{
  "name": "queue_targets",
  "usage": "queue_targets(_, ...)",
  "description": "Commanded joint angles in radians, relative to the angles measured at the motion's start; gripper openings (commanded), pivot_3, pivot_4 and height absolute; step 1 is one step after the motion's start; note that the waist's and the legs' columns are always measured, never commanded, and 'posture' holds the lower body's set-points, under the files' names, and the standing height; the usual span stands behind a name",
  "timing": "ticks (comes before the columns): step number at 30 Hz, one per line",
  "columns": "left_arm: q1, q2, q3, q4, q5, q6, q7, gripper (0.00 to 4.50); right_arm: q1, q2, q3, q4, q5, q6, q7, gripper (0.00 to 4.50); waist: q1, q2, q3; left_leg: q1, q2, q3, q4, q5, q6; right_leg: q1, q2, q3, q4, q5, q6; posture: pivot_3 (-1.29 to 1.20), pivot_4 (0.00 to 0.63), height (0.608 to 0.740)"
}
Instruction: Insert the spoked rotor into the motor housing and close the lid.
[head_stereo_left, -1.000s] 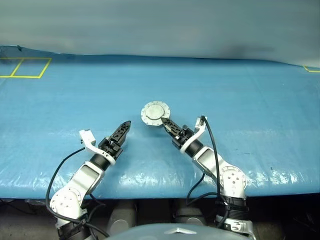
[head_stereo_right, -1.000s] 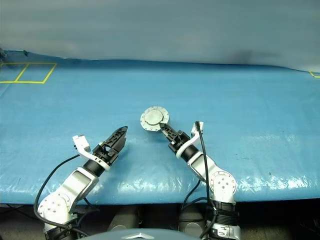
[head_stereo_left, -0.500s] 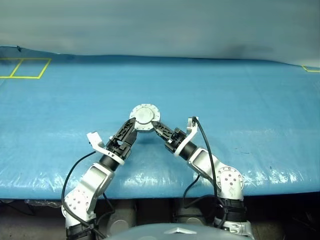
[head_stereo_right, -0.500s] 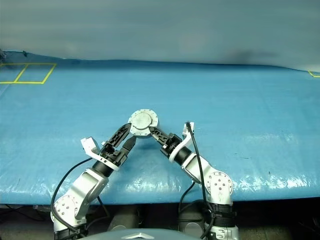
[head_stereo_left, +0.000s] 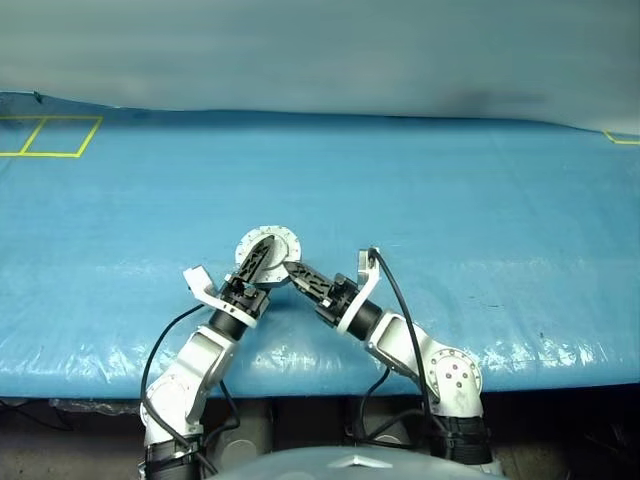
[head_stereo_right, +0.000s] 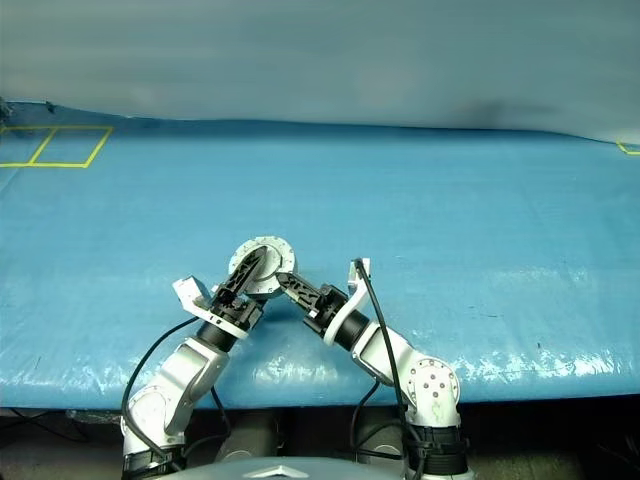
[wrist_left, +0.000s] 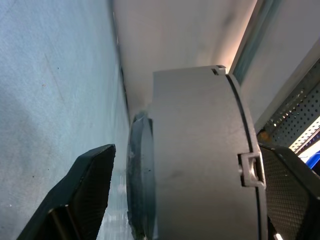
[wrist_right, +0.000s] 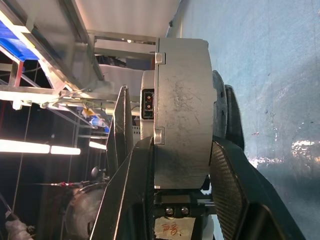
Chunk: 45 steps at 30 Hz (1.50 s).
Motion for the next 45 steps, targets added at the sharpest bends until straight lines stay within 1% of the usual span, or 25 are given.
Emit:
queue_targets(1, 0.000, -0.003, -0.008, -0.021, -0.029, 0.006, -0.003, 2.64, -0.010, 0.012, 0.010, -0.069, 0.018, -0.024, 0.033, 1.20, 0.000, 0.000, 0.000, 0.000, 0.000, 0.000, 0.000, 0.000, 0.000, 0.000, 0.000, 0.000, 0.000, 0.000, 0.000, 0.00, 0.150, 0.740)
queue_targets(2, 0.005, -0.002, -0.006, -0.031, -0.034, 0.002, 0.003, 2.42, -0.010, -0.001, 0.011, -0.070, -0.001, -0.023, 0.056, 1.20, 0.000, 0.000, 0.000, 0.000, 0.000, 0.000, 0.000, 0.000, 0.000, 0.000, 0.000, 0.000, 0.000, 0.000, 0.000, 0.00, 0.150, 0.740)
queue_targets(5, 0.012, 0.002, 0.003, -0.057, -0.033, -0.014, 0.020, 2.45, -0.003, -0.033, 0.013, -0.078, -0.042, -0.023, 0.118, 1.20, 0.000, 0.000, 0.000, 0.000, 0.000, 0.000, 0.000, 0.000, 0.000, 0.000, 0.000, 0.000, -0.001, 0.000, 0.000, 0.00, 0.150, 0.740)
queue_targets(7, 0.006, 0.010, 0.016, -0.069, -0.025, -0.031, 0.045, 2.45, 0.011, -0.064, 0.011, -0.085, -0.071, -0.025, 0.150, 1.93, 0.001, 0.000, 0.000, 0.000, 0.000, 0.000, 0.000, 0.000, 0.000, 0.000, 0.000, 0.000, -0.001, 0.000, 0.000, 0.00, 0.150, 0.740)
queue_targets(8, 0.001, 0.016, 0.021, -0.073, -0.018, -0.039, 0.059, 2.45, 0.019, -0.080, 0.013, -0.089, -0.088, -0.027, 0.166, 2.21, 0.001, 0.000, 0.000, 0.000, 0.000, 0.000, 0.000, 0.000, 0.000, 0.000, 0.000, 0.000, -0.001, 0.000, 0.000, 0.00, 0.150, 0.740)
queue_targets(9, -0.009, 0.022, 0.032, -0.072, -0.017, -0.050, 0.084, 2.45, 0.028, -0.103, 0.016, -0.096, -0.118, -0.032, 0.186, 2.62, 0.001, 0.000, 0.000, 0.000, 0.000, 0.000, 0.000, 0.000, 0.000, 0.000, 0.000, 0.000, -0.001, 0.000, 0.000, 0.00, 0.150, 0.740)
queue_targets(11, -0.040, 0.039, 0.054, -0.058, -0.015, -0.070, 0.119, 2.45, 0.045, -0.177, 0.054, -0.130, -0.252, -0.064, 0.231, 3.18, 0.002, 0.000, 0.000, 0.000, 0.000, 0.000, 0.000, 0.000, 0.000, 0.000, 0.000, 0.000, 0.000, 0.000, 0.000, 0.00, 0.150, 0.740)
queue_targets(15, -0.131, 0.082, 0.102, 0.013, 0.011, -0.110, 0.176, 2.45, 0.086, -0.295, 0.143, -0.187, -0.514, -0.160, 0.290, 4.50, 0.011, 0.000, 0.000, 0.000, 0.000, 0.000, 0.001, 0.000, 0.000, 0.000, 0.000, -0.001, 0.000, 0.000, 0.000, 0.00, 0.150, 0.740)
queue_targets(19, -0.256, 0.129, 0.145, 0.130, 0.072, -0.144, 0.196, 2.45, 0.127, -0.382, 0.241, -0.211, -0.775, -0.317, 0.361, 4.50, 0.016, -0.001, 0.000, 0.000, -0.001, 0.000, 0.002, 0.000, 0.000, 0.001, 0.000, -0.001, 0.000, 0.000, 0.000, 0.00, 0.150, 0.740)
queue_targets(23, -0.407, 0.175, 0.184, 0.291, 0.152, -0.176, 0.183, 2.45, 0.152, -0.419, 0.323, -0.172, -1.072, -0.546, 0.358, 4.50, 0.018, -0.003, 0.001, 0.000, -0.001, 0.000, 0.002, 0.000, 0.000, 0.001, 0.001, 0.000, 0.000, 0.001, 0.002, 0.00, 0.150, 0.740)
queue_targets(28, -0.590, 0.215, 0.234, 0.530, 0.267, -0.236, 0.143, 2.45, 0.176, -0.412, 0.351, -0.106, -1.269, -0.715, 0.349, 4.50, 0.020, -0.005, 0.001, 0.000, -0.001, 0.000, 0.004, 0.000, -0.001, 0.003, 0.001, 0.000, 0.000, 0.002, 0.004, 0.00, 0.150, 0.740)
queue_targets(35, -0.840, 0.270, 0.261, 0.918, 0.467, -0.340, -0.010, 2.45, 0.196, -0.373, 0.340, -0.070, -1.326, -0.736, 0.368, 4.50, 0.021, -0.009, 0.004, 0.000, -0.001, -0.001, 0.005, 0.000, -0.001, 0.003, 0.001, 0.000, 0.000, 0.003, 0.005, 0.00, 0.150, 0.740)
queue_targets(39, -0.954, 0.281, 0.261, 1.102, 0.577, -0.389, -0.098, 2.45, 0.204, -0.353, 0.336, -0.058, -1.349, -0.733, 0.369, 4.50, 0.021, -0.010, 0.004, 0.000, -0.002, -0.001, 0.005, 0.000, -0.001, 0.003, 0.001, 0.000, 0.000, 0.004, 0.007, 0.00, 0.150, 0.740)
queue_targets(40, -0.976, 0.283, 0.262, 1.141, 0.602, -0.397, -0.108, 2.45, 0.205, -0.346, 0.335, -0.054, -1.354, -0.731, 0.369, 4.50, 0.021, -0.010, 0.005, 0.000, -0.002, -0.001, 0.005, 0.000, -0.001, 0.003, 0.001, 0.000, 0.000, 0.006, 0.010, 0.00, 0.150, 0.740)
queue_targets(44, -1.049, 0.292, 0.258, 1.286, 0.711, -0.439, -0.115, 2.45, 0.204, -0.328, 0.341, -0.048, -1.371, -0.726, 0.375, 4.50, 0.018, -0.010, 0.005, 0.000, -0.002, -0.001, 0.004, 0.000, -0.001, 0.003, 0.001, 0.000, 0.000, 0.007, 0.011, 0.00, 0.150, 0.740)
queue_targets(45, -1.059, 0.295, 0.255, 1.310, 0.740, -0.448, -0.118, 2.80, 0.204, -0.325, 0.341, -0.049, -1.373, -0.717, 0.378, 4.50, 0.015, -0.010, 0.005, 0.000, -0.002, -0.001, 0.004, 0.000, -0.001, 0.003, 0.001, 0.000, 0.000, 0.007, 0.011, 0.00, 0.150, 0.740)
